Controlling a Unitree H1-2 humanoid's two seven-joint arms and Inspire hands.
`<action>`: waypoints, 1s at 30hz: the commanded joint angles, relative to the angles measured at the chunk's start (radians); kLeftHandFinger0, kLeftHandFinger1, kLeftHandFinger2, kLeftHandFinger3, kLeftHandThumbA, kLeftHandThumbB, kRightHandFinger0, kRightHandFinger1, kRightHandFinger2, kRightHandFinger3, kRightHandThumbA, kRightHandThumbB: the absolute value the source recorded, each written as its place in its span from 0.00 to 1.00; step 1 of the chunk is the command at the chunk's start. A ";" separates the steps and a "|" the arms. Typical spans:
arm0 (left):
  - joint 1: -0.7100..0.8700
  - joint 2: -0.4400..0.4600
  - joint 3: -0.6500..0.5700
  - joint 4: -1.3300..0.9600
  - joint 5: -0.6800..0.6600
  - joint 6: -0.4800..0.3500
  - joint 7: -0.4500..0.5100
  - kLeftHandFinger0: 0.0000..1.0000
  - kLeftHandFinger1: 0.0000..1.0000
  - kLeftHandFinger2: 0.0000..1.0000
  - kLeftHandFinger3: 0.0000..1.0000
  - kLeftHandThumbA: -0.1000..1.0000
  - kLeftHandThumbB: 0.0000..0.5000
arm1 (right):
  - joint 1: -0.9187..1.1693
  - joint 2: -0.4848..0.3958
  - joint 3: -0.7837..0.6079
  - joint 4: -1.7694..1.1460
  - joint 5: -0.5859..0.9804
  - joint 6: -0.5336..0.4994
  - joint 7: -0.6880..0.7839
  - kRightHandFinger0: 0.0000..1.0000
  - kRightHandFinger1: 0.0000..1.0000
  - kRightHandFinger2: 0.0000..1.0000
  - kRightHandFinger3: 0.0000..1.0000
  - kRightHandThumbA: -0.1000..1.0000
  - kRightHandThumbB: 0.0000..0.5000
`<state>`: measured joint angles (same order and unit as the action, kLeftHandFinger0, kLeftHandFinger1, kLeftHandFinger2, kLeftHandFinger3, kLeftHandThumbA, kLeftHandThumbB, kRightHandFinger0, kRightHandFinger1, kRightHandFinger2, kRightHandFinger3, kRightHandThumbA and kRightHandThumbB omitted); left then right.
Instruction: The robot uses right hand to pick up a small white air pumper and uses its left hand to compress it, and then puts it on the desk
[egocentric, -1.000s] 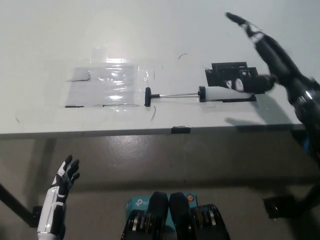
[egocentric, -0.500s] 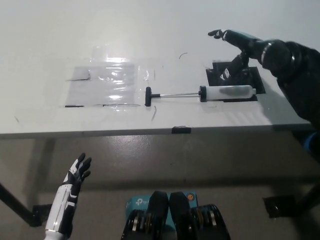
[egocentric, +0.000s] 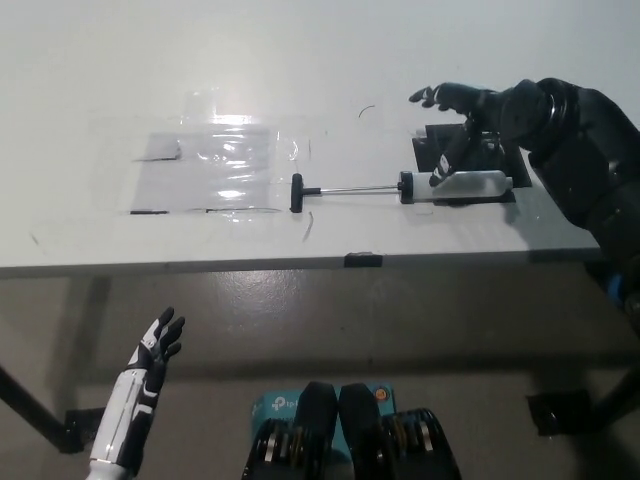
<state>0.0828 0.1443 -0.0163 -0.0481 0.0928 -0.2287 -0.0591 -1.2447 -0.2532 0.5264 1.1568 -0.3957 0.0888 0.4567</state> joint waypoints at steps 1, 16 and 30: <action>-0.006 0.015 0.000 -0.038 0.018 0.014 -0.004 1.00 1.00 1.00 1.00 1.00 0.32 | -0.054 -0.006 -0.006 0.007 -0.013 -0.035 0.032 1.00 1.00 1.00 1.00 1.00 0.88; -0.004 0.014 -0.002 -0.030 0.045 -0.005 0.002 1.00 1.00 1.00 1.00 1.00 0.24 | -0.050 0.008 0.022 0.105 -0.055 -0.070 0.013 1.00 1.00 1.00 1.00 1.00 0.81; -0.007 0.011 0.001 -0.039 0.034 0.000 -0.002 1.00 1.00 1.00 1.00 1.00 0.19 | -0.043 0.033 0.034 0.138 -0.086 -0.103 0.004 1.00 1.00 1.00 1.00 1.00 0.82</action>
<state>0.0832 0.1444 -0.0157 -0.0484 0.1277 -0.2117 -0.0594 -1.2434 -0.2179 0.5655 1.2913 -0.4684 0.0202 0.4816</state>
